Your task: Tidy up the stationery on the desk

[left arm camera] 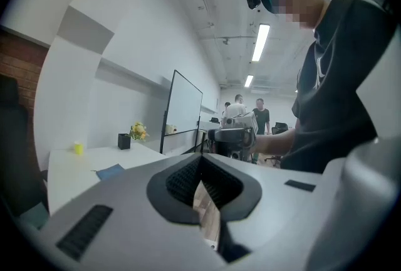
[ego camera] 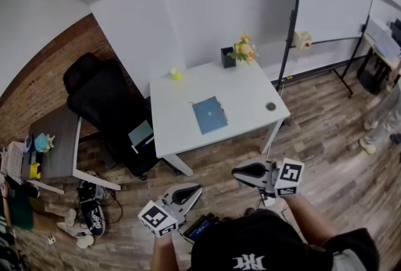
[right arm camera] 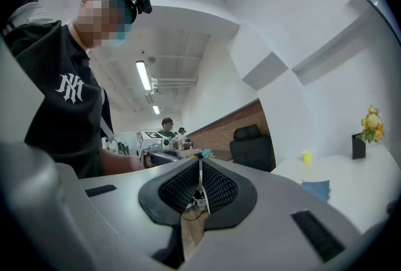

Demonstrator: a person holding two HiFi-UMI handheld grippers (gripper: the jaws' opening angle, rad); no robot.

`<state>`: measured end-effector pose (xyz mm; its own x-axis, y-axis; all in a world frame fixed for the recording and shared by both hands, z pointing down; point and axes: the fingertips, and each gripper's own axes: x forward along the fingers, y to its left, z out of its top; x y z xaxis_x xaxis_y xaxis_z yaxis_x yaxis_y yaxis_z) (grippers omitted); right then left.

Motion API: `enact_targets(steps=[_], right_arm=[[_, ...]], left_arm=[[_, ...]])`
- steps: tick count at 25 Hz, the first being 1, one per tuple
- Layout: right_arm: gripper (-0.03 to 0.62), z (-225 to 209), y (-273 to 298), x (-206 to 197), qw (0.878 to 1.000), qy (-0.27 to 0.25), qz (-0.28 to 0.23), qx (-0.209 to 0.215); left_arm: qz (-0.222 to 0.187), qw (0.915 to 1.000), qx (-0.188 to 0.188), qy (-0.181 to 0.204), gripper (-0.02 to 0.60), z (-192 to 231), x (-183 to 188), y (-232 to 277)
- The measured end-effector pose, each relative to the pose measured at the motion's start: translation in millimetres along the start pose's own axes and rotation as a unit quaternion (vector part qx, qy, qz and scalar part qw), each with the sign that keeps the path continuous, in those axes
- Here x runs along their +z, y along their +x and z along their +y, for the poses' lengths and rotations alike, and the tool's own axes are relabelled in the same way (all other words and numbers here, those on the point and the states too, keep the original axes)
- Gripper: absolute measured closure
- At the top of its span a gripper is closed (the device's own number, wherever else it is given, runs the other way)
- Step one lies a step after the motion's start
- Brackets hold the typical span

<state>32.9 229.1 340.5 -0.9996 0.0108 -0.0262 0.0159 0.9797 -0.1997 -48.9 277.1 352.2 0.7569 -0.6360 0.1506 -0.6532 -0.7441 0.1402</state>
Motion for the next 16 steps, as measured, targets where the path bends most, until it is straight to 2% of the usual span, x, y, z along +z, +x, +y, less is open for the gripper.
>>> enact_targets(steps=[3,5,10,16], right_arm=[[0.551,-9,-14,23,0.999,0.023,-0.037,-0.01],[0.551,-11,-17,33,0.998,0.021,-0.05,-0.016],[0.551,-11,-13,28,0.999,0.018,-0.044,0.014],[0.549,-26,-35,27,0.998,0.028,-0.046,0.015]], left_arm=[[0.011,0.9998,-0.006,0.012,0.578,-1,8,17],[0.004,0.9999,-0.008,0.012,0.578,-4,16,25],[0.019,0.9997,-0.01,0.011,0.578,-13,12,42],[0.0,0.9999,0.004,0.011,0.578,-11,25,55]])
